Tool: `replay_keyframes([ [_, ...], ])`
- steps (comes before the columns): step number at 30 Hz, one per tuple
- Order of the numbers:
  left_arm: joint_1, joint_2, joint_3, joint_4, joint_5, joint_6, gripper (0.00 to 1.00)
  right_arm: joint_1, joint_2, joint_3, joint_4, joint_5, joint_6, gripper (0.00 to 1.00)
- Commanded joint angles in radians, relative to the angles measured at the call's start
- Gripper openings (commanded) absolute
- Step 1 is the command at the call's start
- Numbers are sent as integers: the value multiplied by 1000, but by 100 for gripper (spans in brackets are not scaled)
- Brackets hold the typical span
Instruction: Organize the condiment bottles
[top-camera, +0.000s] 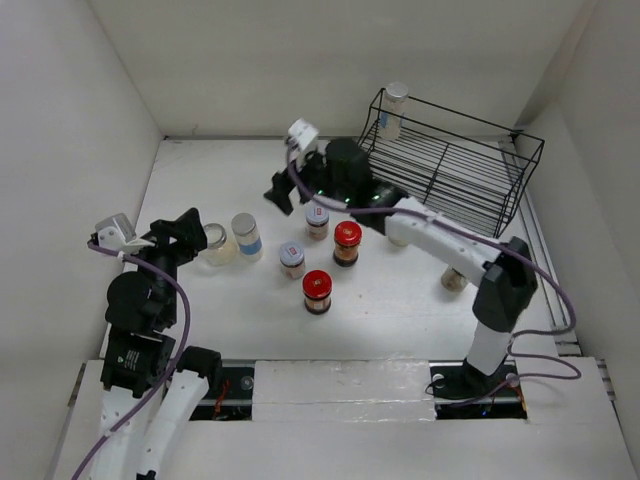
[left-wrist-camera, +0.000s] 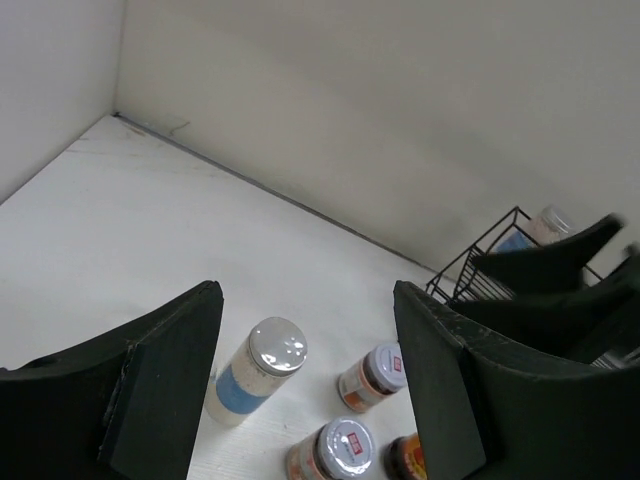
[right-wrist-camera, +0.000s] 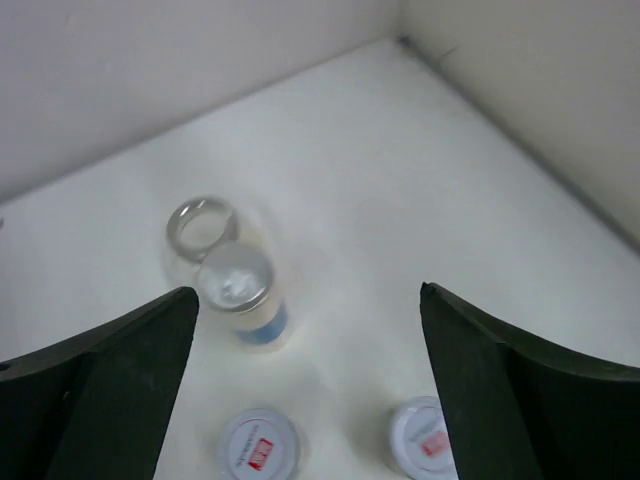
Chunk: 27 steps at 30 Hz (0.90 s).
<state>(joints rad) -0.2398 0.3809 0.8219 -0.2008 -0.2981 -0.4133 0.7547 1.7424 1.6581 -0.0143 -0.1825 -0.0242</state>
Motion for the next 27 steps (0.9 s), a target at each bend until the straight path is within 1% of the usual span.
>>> replay_keyframes([
  [1, 5, 6, -4, -12, -85, -28, 65, 90, 81, -31, 22, 3, -81, 100],
  [2, 5, 6, -4, -12, -85, -28, 65, 116, 98, -31, 22, 3, -82, 100],
  [5, 5, 6, -4, -12, -62, -28, 65, 138, 183, 5, -5, -29, -82, 100],
  [6, 5, 15, -4, -3, -62, -28, 65, 152, 206, 18, -16, -14, -82, 100],
  [9, 5, 15, -4, -3, -16, -19, 65, 162, 296, 71, -16, -5, -82, 100],
  [16, 5, 24, -4, 8, 2, 1, 65, 181, 471, 229, -16, -57, -63, 100],
  [20, 5, 33, -4, 17, 23, 10, 65, 190, 517, 259, 52, -38, -36, 100],
  [22, 5, 42, -4, 17, 33, 10, 65, 190, 531, 259, 76, -38, -8, 69],
  [23, 5, 42, -4, 17, 33, 10, 65, 190, 531, 259, 76, -38, -8, 59],
  [25, 5, 53, -4, 17, 33, 10, 65, 190, 468, 209, 120, -14, 1, 50],
  [27, 5, 53, -4, 17, 43, 10, 65, 190, 399, 142, 207, 3, 1, 48],
])
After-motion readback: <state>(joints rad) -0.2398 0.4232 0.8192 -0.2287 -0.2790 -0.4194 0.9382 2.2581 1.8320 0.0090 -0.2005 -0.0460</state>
